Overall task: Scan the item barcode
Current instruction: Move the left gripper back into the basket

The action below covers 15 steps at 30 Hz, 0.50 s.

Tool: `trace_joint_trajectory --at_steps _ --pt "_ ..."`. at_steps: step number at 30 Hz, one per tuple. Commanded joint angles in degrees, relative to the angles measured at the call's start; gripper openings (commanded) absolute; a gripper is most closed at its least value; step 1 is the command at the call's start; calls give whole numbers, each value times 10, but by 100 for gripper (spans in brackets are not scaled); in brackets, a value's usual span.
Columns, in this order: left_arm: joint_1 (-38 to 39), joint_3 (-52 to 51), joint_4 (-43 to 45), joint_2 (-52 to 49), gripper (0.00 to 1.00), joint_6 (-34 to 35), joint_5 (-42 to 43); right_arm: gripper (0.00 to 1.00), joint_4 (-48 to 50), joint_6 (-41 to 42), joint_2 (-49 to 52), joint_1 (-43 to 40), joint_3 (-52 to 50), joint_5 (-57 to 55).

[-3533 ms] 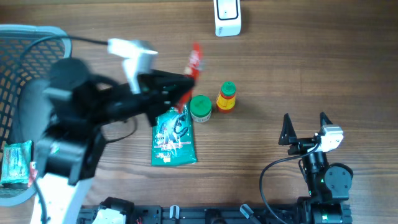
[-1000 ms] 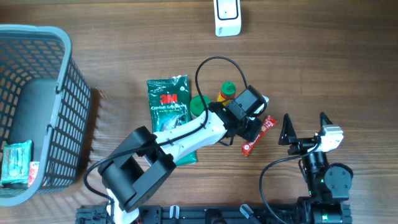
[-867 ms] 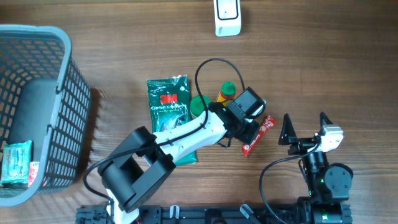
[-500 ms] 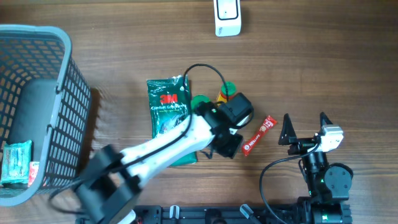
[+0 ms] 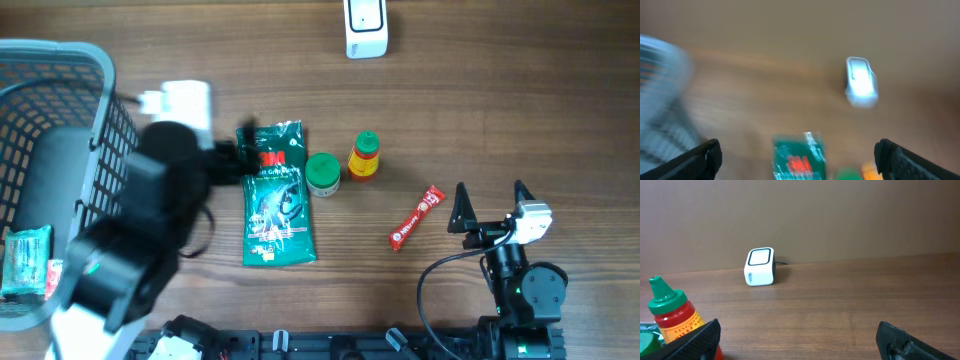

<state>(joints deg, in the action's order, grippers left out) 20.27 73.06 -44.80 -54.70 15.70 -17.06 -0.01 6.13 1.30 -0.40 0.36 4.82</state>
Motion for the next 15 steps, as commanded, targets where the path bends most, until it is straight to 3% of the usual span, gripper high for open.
trace_joint_trajectory --at_steps 1,5,11,15 --pt "-146 2 38 30 100 -3 -68 100 1 -6 1 2 0 -5" --pt "-319 3 52 6 100 40 -65 100 2 -5 1 2 0 -5" --pt "-537 56 -14 -112 100 159 88 100 2 -5 1 2 0 -5" --pt "-597 74 -86 -197 100 213 98 100 2 -6 1 2 0 -5"
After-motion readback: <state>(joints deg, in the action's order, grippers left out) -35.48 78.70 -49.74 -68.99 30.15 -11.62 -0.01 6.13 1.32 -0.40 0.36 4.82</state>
